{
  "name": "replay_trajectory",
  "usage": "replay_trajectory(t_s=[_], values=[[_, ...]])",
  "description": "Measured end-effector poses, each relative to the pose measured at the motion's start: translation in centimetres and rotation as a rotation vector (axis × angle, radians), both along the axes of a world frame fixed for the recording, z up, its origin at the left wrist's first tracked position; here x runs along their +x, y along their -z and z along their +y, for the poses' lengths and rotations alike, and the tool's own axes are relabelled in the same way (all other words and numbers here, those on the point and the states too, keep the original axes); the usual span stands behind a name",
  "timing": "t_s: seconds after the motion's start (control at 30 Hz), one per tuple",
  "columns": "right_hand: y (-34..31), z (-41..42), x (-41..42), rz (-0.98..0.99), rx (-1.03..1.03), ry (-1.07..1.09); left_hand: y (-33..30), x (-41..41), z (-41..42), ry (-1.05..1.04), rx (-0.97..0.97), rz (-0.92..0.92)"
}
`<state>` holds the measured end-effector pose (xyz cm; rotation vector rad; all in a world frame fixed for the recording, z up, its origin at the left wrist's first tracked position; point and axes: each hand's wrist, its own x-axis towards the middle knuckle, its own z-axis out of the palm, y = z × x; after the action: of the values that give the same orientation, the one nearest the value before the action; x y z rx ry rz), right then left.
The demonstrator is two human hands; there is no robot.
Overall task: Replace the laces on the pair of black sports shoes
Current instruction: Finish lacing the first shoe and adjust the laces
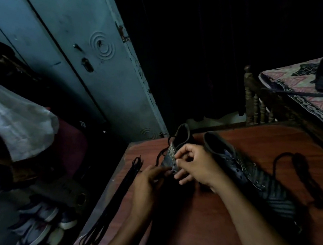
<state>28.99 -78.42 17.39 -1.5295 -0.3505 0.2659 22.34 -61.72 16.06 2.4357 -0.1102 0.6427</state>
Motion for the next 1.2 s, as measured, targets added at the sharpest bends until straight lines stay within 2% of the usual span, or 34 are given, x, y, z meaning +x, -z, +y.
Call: replay_trajectory(t_s=[0.03,0.1,0.17,0.3,0.37,0.5,0.57,0.7,0.77,0.83,0.93,1.07,1.2], values=[[0.5,0.1,0.1,-0.142,-0.188,0.04,-0.2,-0.1,0.2,0.002,-0.005,-0.018],[1.2,0.3,0.3,-0.374,-0.503,0.015,-0.8,-0.6,0.9,0.022,0.108,-0.061],[1.6,0.3,0.3,-0.46,-0.592,-0.032,-1.6,-1.1,1.9,0.057,0.254,-0.092],[1.6,0.5,0.1,-0.527,-0.621,-0.016,-3.3,-1.8,3.2,0.097,0.423,-0.208],[1.9,0.8,-0.1,-0.556,-0.642,0.011,-3.7,-2.4,3.4,0.136,0.397,-0.258],[2.6,1.5,-0.2,-0.596,-0.63,0.013,-4.3,-3.5,2.8,0.164,0.227,-0.278],[2.7,1.4,-0.2,-0.631,-0.637,0.012,-4.6,-3.9,2.3,0.197,0.148,-0.235],[3.0,1.6,-0.2,-0.639,-0.639,0.022,-5.1,-4.7,2.3,0.395,0.01,0.01],[3.0,1.8,-0.1,-0.623,-0.617,0.017,-5.5,-4.9,3.2,0.441,-0.012,0.073],[3.1,1.9,-0.1,-0.63,-0.612,0.018,-6.0,-4.8,4.0,0.349,-0.065,0.083],[2.9,1.8,-0.3,-0.669,-0.628,0.024,-5.6,-3.1,3.8,0.092,-0.098,0.111],[2.9,1.7,-0.5,-0.669,-0.645,0.027,-3.3,-0.4,1.7,0.025,-0.05,0.413],[2.9,2.0,-0.1,-0.645,-0.644,0.042,-2.7,0.2,1.6,-0.102,-0.033,0.371]])
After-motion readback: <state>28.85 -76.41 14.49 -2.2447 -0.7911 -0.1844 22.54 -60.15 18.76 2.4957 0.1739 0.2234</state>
